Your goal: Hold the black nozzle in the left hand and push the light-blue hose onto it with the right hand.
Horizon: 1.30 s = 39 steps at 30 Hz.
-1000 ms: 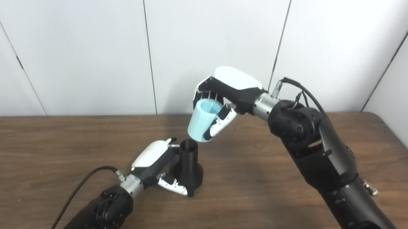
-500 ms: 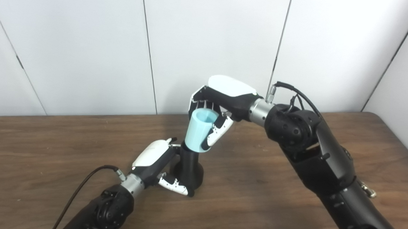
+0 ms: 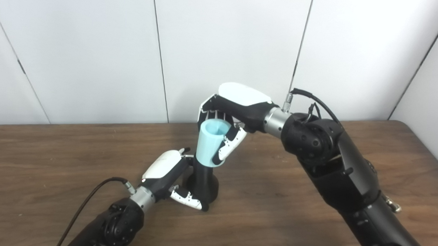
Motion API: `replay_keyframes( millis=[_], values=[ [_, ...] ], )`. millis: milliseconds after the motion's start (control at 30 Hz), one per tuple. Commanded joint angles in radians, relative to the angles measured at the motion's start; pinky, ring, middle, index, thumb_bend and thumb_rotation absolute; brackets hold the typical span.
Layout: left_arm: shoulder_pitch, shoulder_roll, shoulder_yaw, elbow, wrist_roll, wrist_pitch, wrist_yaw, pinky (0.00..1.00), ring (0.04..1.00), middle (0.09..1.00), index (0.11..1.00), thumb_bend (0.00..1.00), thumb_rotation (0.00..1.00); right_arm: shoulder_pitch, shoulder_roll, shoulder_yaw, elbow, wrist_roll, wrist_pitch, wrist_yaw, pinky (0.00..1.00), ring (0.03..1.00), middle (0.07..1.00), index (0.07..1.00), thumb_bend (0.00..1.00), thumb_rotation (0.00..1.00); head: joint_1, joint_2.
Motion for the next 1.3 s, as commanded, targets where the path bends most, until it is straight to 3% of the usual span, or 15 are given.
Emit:
replay_keyframes(
  millis=[0,333,733,1267],
  values=[
    [0.029,-0.002,-0.038,0.060,0.044,0.060,-0.079,1.00,0.663,0.485,0.488,0.53,0.00,-0.028,0.008,0.004,-0.003,0.000,-0.018,-0.009,0.34,0.405,0.469,0.516,0.52,0.00,0.001,0.002],
    [0.035,-0.002,-0.031,0.053,0.039,0.064,-0.075,1.00,0.663,0.482,0.489,0.53,0.00,-0.013,0.057,0.026,0.074,-0.008,-0.044,-0.055,0.35,0.411,0.459,0.523,0.52,0.00,0.008,0.012],
    [0.042,0.005,-0.028,0.036,0.049,0.067,-0.066,1.00,0.662,0.479,0.491,0.53,0.00,-0.023,0.063,0.043,0.140,-0.018,-0.089,-0.063,0.35,0.418,0.466,0.518,0.52,0.00,0.016,0.021],
    [0.043,0.019,-0.021,0.037,0.047,0.067,-0.071,1.00,0.659,0.476,0.493,0.53,0.00,0.029,0.004,0.055,0.106,-0.028,-0.128,-0.040,0.32,0.409,0.454,0.521,0.52,0.00,0.004,0.035]
  ],
)
